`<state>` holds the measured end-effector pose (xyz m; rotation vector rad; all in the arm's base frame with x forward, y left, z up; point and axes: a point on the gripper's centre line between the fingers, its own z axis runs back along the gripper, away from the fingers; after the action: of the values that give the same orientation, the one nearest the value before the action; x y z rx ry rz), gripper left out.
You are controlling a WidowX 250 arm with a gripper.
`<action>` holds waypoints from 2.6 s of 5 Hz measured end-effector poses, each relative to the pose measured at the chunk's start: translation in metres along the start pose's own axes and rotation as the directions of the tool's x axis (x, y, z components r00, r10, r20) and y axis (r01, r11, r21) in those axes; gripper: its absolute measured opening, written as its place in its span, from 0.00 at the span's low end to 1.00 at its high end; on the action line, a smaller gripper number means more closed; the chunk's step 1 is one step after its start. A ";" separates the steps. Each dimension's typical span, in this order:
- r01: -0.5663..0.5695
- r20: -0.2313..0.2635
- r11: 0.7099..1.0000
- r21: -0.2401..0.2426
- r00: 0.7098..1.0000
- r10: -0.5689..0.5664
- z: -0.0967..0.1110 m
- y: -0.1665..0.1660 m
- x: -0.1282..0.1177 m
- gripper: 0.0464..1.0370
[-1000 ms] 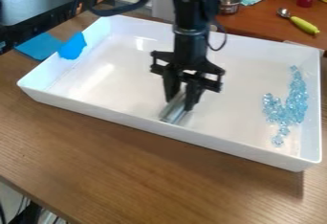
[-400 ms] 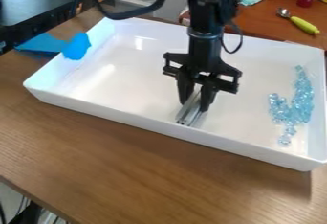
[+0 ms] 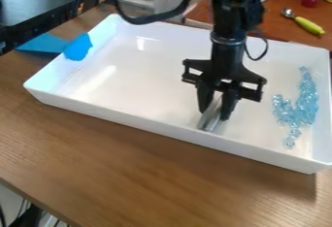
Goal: Sweep into pile
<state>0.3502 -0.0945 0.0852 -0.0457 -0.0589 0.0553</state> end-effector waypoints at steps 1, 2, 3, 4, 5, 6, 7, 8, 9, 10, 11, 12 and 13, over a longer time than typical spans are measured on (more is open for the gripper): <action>-0.042 -0.026 0.999 -0.008 0.999 0.042 -0.001 -0.006 0.004 0.32; -0.048 -0.035 0.999 -0.024 0.998 0.048 -0.002 -0.030 0.001 0.32; -0.050 -0.049 0.998 -0.042 0.998 0.048 -0.002 -0.048 0.000 0.32; -0.076 -0.060 0.996 -0.053 0.996 0.073 -0.001 -0.056 0.004 0.32; -0.066 -0.066 0.996 -0.061 0.996 0.062 -0.001 -0.068 0.003 0.32; -0.065 -0.078 0.995 -0.076 0.995 0.059 0.002 -0.073 0.005 0.32; -0.057 -0.111 0.995 -0.081 0.993 0.048 0.004 -0.068 0.002 0.32; -0.048 -0.061 0.993 -0.111 0.997 0.041 0.046 -0.033 0.011 0.32; -0.053 -0.023 0.994 -0.095 0.998 0.051 0.075 0.022 0.014 0.32; 0.026 -0.030 0.999 -0.040 0.999 -0.028 0.070 0.059 0.013 0.32; 0.042 -0.015 0.999 0.006 0.999 -0.042 0.060 0.113 0.014 0.32; 0.071 0.037 0.997 0.027 0.997 -0.072 0.045 0.160 0.015 0.32; 0.038 0.044 0.998 0.040 0.998 -0.040 0.028 0.207 0.014 0.32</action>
<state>0.3514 0.1135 0.1042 -0.0045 -0.1035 0.0185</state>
